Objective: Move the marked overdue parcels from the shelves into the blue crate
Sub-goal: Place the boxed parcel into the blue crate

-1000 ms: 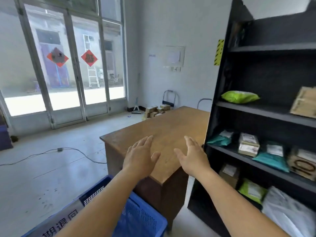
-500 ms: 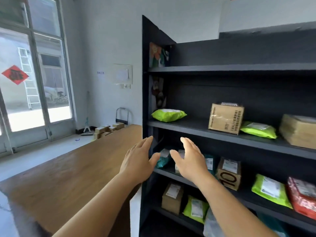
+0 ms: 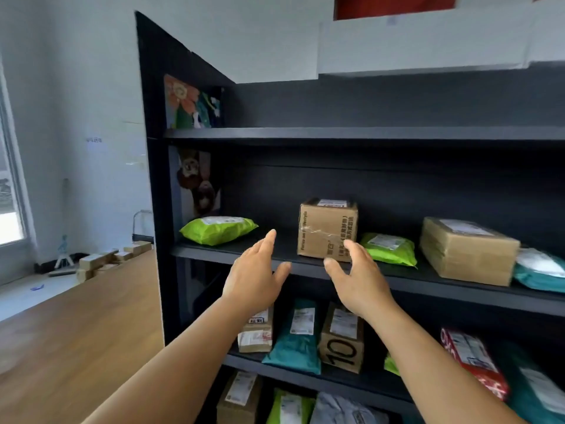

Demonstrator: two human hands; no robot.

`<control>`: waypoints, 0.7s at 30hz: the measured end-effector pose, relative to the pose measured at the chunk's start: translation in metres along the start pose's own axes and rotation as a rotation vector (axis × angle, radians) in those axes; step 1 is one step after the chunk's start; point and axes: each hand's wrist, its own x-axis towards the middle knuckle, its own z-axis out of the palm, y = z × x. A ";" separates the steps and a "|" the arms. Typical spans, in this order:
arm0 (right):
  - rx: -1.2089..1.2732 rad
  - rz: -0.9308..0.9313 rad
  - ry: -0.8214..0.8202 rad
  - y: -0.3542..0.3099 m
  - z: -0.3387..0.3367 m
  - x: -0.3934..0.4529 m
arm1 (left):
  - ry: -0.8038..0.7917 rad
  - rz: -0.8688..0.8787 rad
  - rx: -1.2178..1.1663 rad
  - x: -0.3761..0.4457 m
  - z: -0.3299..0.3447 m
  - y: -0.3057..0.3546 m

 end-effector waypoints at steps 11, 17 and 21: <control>0.015 0.142 0.192 0.020 0.007 0.110 | -0.037 0.051 -0.173 0.132 0.058 -0.006; 0.070 0.246 0.260 0.026 0.023 0.168 | -0.091 0.007 -0.264 0.193 0.085 -0.012; 0.055 0.334 0.236 0.034 0.029 0.193 | -0.133 -0.004 -0.269 0.220 0.099 -0.014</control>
